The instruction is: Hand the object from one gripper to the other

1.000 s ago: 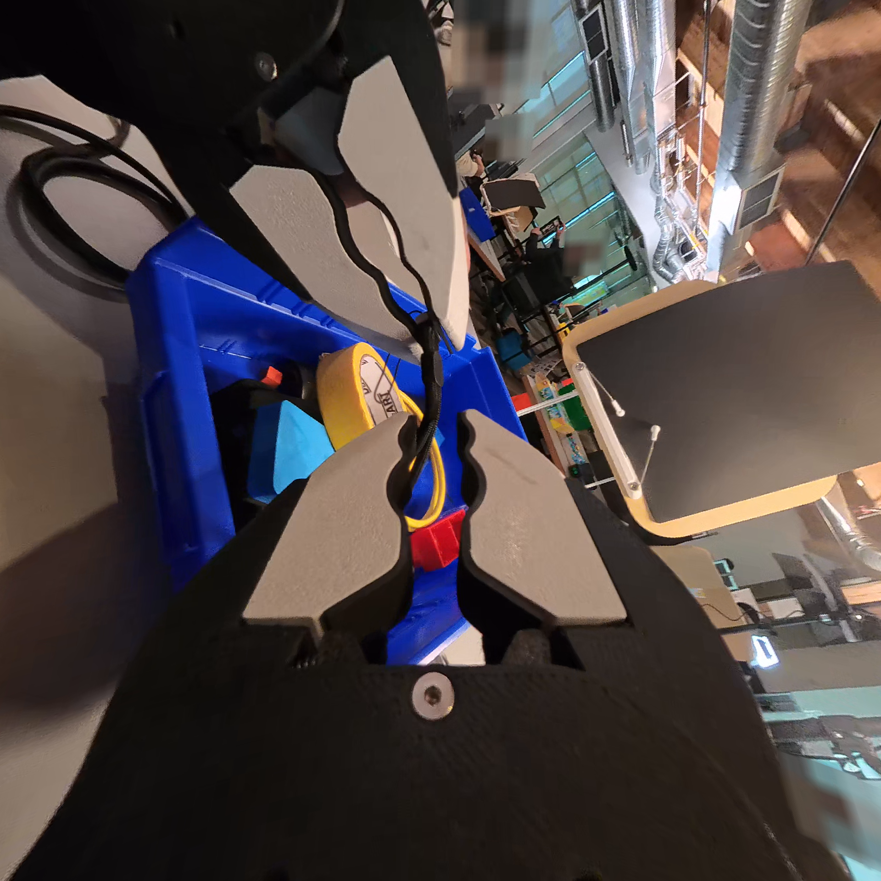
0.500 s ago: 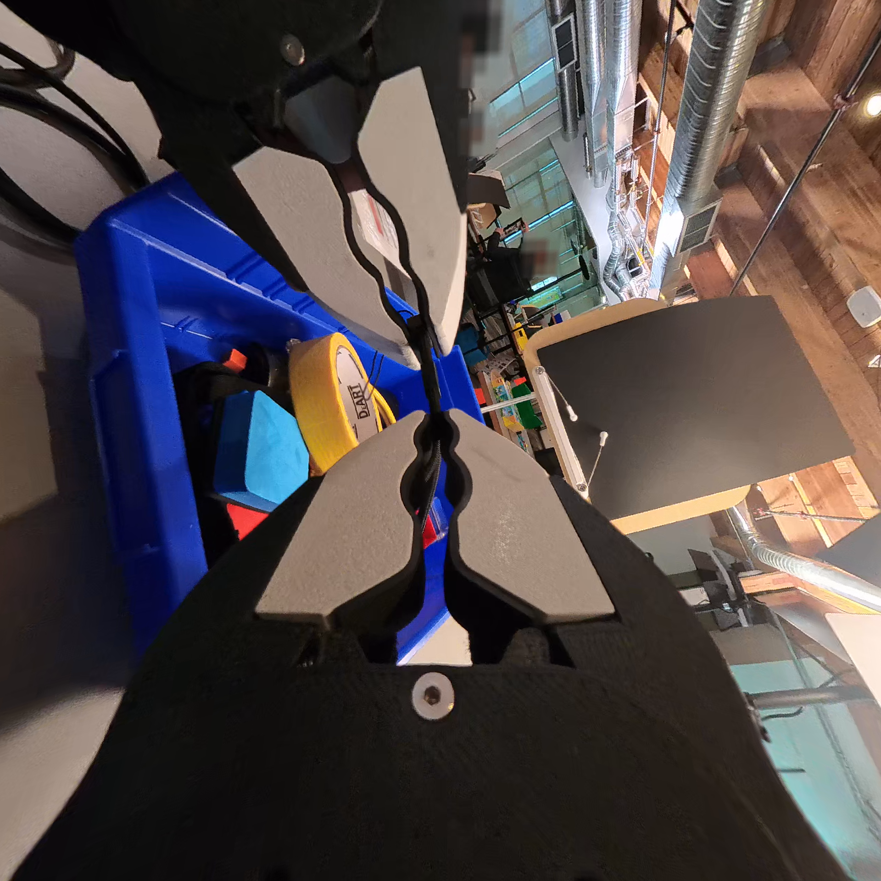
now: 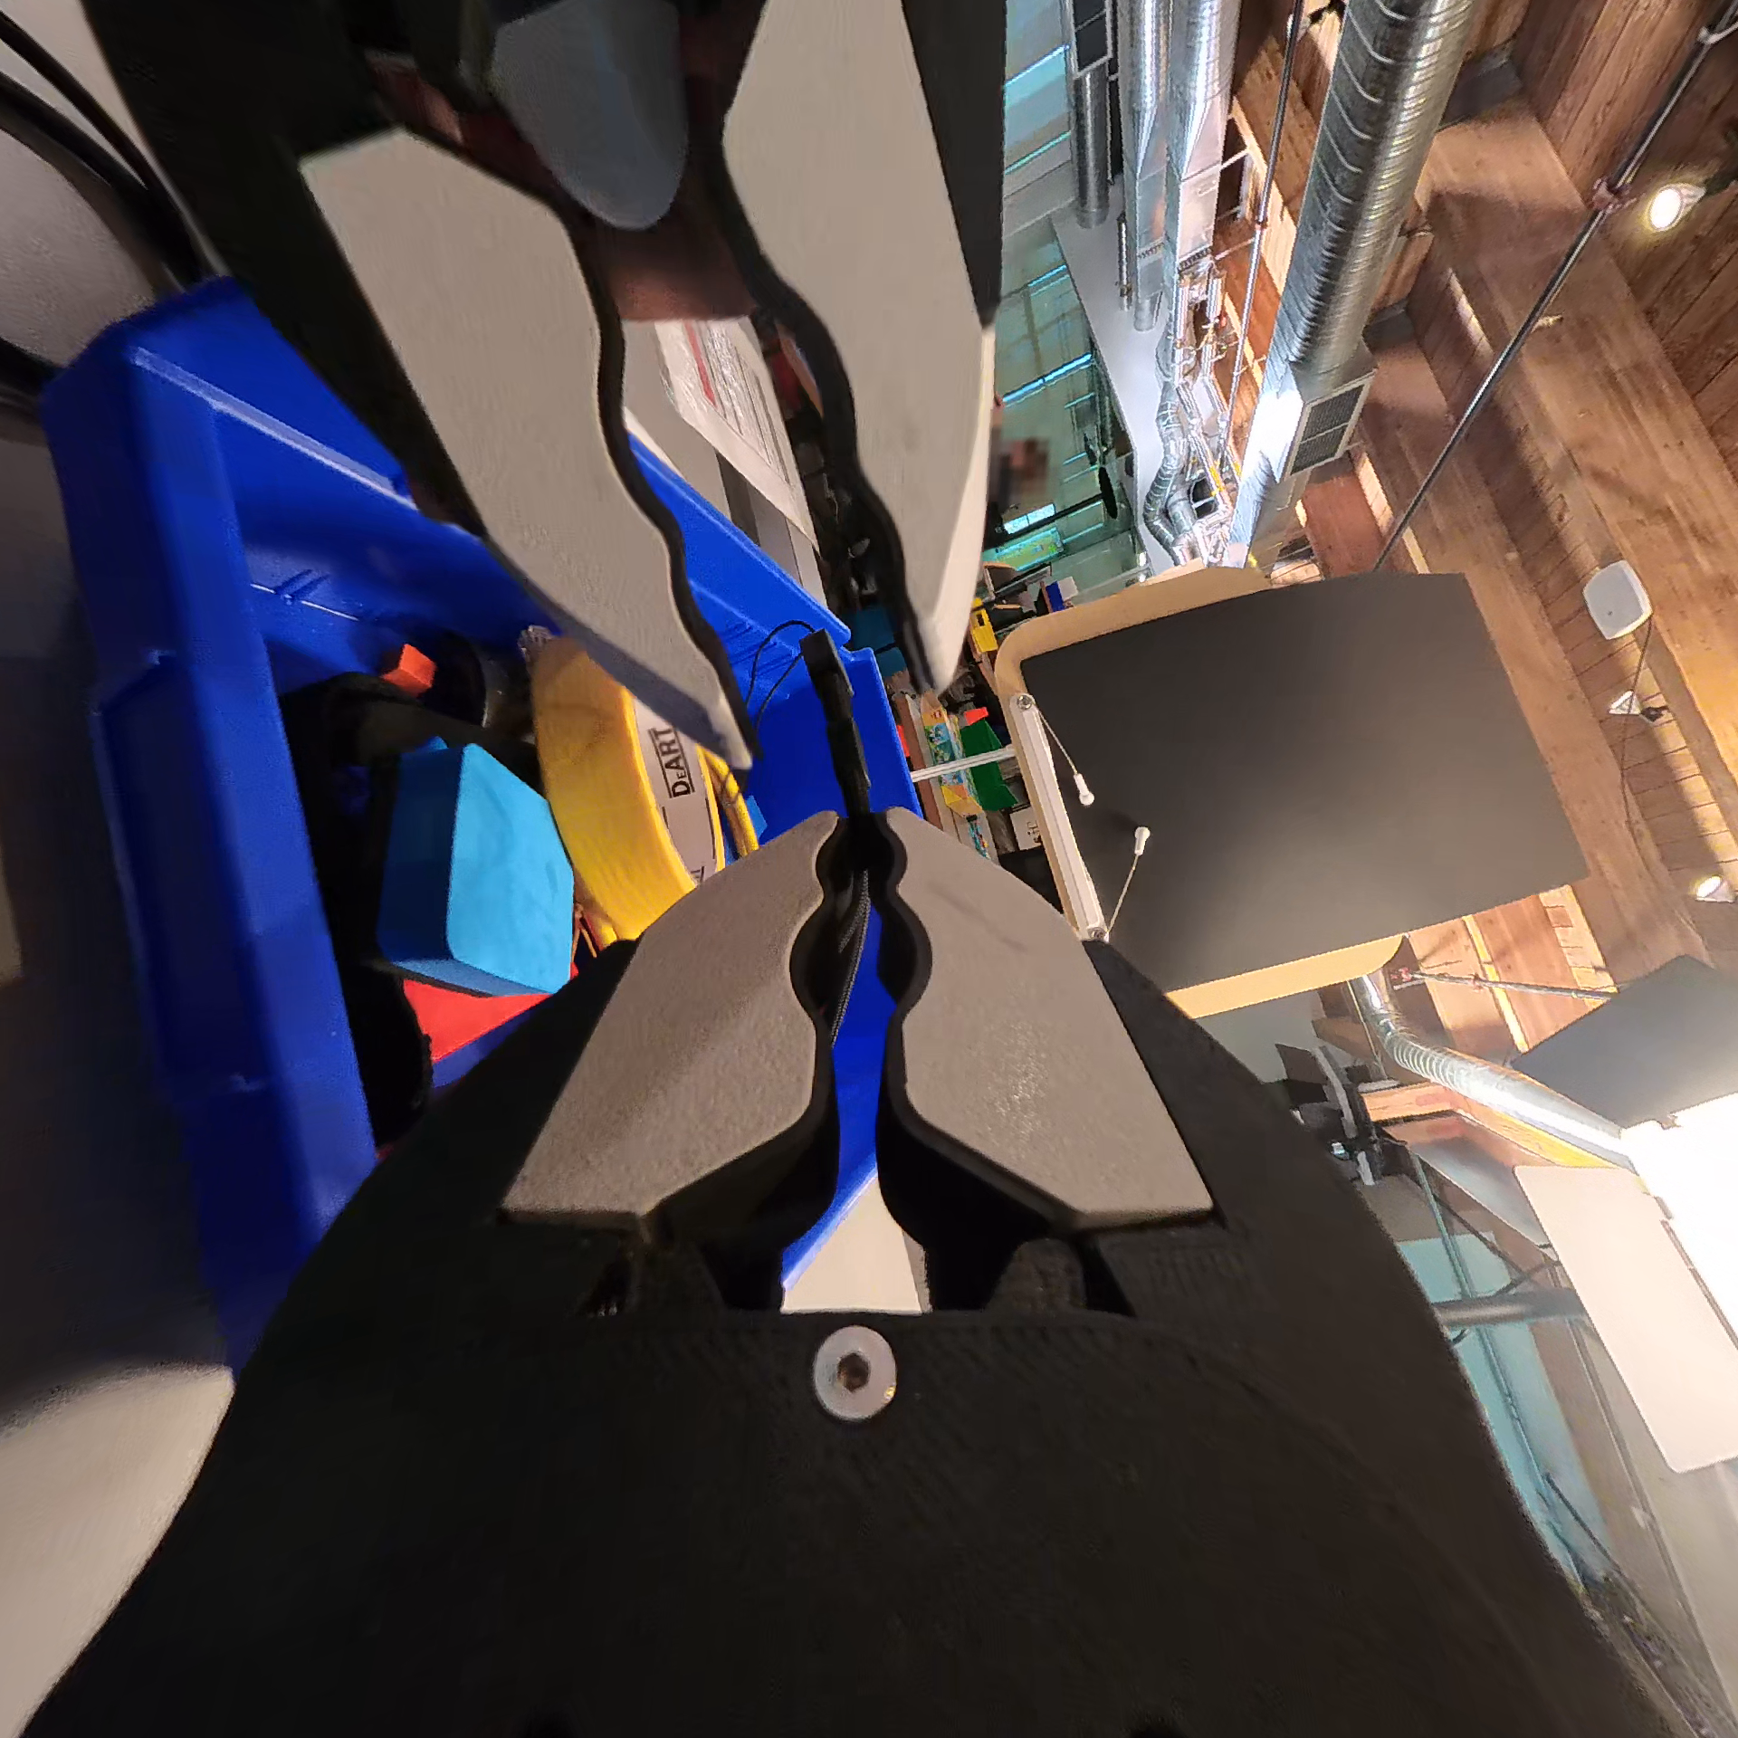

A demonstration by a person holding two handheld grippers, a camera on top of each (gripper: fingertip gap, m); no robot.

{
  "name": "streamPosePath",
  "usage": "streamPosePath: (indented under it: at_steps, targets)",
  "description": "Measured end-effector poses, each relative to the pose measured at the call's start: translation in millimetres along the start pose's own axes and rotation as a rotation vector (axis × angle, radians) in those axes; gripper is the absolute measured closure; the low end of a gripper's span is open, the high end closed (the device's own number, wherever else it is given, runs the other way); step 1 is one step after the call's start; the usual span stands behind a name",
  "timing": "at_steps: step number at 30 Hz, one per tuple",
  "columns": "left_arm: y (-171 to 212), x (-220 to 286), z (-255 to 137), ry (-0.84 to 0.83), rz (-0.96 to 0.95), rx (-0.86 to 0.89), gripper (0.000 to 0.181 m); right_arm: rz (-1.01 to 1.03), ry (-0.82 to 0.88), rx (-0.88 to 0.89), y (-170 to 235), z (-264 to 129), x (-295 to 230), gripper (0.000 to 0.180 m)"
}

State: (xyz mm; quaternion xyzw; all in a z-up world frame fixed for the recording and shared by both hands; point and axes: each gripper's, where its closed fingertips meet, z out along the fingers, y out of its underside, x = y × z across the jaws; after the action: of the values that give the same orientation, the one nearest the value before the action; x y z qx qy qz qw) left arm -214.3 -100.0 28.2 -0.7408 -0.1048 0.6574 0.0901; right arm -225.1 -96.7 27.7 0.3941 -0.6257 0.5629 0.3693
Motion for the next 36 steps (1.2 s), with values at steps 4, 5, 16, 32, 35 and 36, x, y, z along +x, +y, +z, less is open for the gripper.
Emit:
streamPosePath:
  at_steps: [4, 5, 16, 32, 35, 36]
  targets:
    - [-1, 2, 8, -0.045, 0.058, -0.049, 0.154, -0.015, 0.005, 0.016, -7, -1, -2, 0.179]
    - [2, 2, 9, -0.052, 0.073, -0.067, 0.162, -0.017, 0.003, 0.019, -8, -1, -3, 0.179]
    - [9, 0, 9, -0.025, -0.002, -0.062, 0.174, -0.032, -0.012, 0.016, -1, -2, -1, 0.178]
    - [23, 11, 6, 0.078, -0.08, -0.076, 0.144, -0.035, 0.003, 0.092, -6, -6, -1, 0.179]
    - [16, 15, 6, 0.099, -0.105, -0.038, 0.158, -0.025, 0.005, 0.115, -9, -7, -1, 0.179]
    - [13, 15, 5, 0.106, -0.113, -0.024, 0.167, -0.028, 0.009, 0.112, -8, -7, -1, 0.179]
